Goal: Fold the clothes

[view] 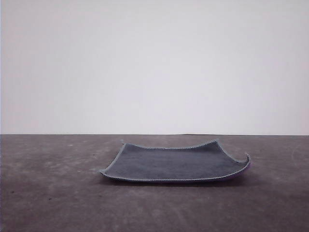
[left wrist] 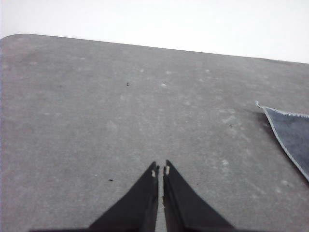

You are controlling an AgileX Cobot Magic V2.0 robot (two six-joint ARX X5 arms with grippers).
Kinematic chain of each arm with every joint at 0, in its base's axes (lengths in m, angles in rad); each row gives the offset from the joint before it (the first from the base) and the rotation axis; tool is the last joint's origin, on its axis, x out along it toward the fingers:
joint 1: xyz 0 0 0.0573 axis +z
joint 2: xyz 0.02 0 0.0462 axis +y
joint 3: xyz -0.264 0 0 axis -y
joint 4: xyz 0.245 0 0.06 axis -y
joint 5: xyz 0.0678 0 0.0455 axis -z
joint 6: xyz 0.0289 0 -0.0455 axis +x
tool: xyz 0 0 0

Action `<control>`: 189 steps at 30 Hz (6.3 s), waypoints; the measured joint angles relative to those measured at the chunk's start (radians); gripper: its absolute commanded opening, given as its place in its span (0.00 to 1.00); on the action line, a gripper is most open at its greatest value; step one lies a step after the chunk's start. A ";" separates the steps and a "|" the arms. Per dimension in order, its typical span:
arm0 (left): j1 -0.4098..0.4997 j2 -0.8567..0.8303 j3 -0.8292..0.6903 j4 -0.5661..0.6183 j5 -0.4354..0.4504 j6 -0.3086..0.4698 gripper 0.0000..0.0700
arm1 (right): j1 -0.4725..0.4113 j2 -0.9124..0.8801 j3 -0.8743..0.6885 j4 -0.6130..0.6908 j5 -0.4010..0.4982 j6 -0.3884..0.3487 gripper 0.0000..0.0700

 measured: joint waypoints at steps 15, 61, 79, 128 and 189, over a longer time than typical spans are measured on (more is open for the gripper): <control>-0.001 0.330 0.431 -0.178 0.029 -0.108 0.00 | 0.000 0.420 0.455 -0.146 -0.072 0.135 0.01; -0.140 1.345 0.973 -0.160 0.481 -0.008 0.51 | 0.002 1.278 0.947 -0.300 -0.330 -0.125 0.65; -0.200 1.844 1.240 0.000 0.507 -0.049 0.53 | 0.017 1.662 1.067 -0.090 -0.447 -0.079 0.66; -0.286 2.156 1.444 0.065 0.536 -0.116 0.50 | 0.087 2.016 1.302 -0.092 -0.489 -0.027 0.51; -0.347 2.011 1.500 -0.509 0.602 0.055 0.00 | 0.082 1.855 1.429 -0.717 -0.607 -0.226 0.00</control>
